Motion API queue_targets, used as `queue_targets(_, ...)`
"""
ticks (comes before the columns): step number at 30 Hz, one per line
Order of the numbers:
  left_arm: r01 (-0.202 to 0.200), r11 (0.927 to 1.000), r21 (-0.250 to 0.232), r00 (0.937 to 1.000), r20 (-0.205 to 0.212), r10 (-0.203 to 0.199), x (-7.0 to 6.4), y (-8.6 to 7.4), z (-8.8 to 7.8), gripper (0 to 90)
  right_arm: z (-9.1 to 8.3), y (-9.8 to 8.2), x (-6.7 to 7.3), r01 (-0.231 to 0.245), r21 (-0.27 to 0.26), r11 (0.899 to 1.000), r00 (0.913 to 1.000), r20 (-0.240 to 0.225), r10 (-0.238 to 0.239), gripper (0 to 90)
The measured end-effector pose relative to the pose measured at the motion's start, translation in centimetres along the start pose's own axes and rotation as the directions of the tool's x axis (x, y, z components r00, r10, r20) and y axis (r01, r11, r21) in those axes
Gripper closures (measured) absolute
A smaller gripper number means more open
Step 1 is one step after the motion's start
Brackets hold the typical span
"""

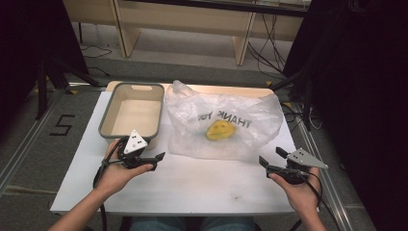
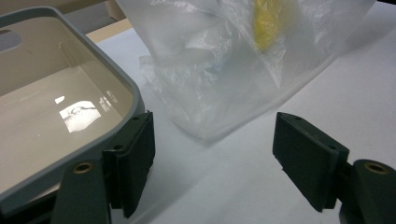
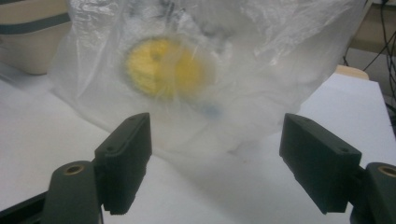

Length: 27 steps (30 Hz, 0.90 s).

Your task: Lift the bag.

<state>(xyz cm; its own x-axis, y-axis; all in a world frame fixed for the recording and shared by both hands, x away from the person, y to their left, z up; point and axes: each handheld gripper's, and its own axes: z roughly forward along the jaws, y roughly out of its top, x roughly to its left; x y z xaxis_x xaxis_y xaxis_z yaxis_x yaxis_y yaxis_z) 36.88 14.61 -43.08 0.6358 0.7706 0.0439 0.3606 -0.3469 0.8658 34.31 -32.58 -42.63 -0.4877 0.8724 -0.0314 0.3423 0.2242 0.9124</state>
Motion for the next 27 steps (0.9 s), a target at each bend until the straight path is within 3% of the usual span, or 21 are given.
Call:
queue_targets(10, 0.027, 0.9996, -0.004, 0.9996, 0.009, -0.027, 0.3, -2.0, -0.8, 29.6, 0.1, -1.2, 0.8, -0.002, 0.023, 1.000, 0.9990, -0.045, 0.003, 26.5)
queue_targets(16, 0.042, 0.9991, -0.012, 0.9991, 0.006, -0.042, 0.1, -2.8, -1.0, 29.5, 0.0, -1.6, 1.0, -0.015, 0.016, 1.000, 0.9987, -0.049, 0.016, 27.3)
queue_targets(27, 0.016, 0.9998, 0.006, 0.9998, -0.012, -0.016, 0.1, -3.4, -0.8, 28.7, -0.1, -2.0, 1.0, -0.016, 0.020, 1.000, 0.9983, -0.055, 0.017, 27.5)
